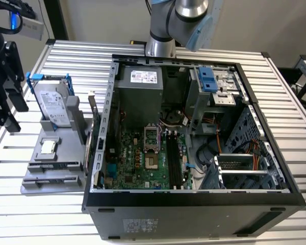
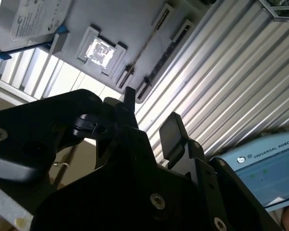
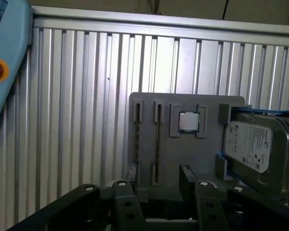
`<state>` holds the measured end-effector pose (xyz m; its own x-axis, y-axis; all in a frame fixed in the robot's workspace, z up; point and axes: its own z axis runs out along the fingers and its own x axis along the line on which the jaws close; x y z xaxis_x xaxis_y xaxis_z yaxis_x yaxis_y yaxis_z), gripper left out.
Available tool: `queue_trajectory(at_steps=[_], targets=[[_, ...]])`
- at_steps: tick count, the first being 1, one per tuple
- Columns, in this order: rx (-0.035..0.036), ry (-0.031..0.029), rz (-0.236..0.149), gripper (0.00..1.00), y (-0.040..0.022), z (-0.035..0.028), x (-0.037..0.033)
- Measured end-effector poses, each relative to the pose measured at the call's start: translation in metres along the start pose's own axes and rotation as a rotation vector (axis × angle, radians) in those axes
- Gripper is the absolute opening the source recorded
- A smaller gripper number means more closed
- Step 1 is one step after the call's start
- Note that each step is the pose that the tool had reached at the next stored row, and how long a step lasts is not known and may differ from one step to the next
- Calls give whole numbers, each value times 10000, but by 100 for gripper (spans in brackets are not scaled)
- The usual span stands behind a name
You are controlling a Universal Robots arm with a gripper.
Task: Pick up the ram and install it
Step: 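Pick up the ram and move it above insertion slot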
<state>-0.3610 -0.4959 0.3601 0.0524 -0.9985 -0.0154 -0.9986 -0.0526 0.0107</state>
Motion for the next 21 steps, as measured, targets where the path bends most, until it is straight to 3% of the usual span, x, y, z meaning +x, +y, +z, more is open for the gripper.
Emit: queue_trajectory(at_steps=[21], targets=[[17,0,7,100,-3,287,3]])
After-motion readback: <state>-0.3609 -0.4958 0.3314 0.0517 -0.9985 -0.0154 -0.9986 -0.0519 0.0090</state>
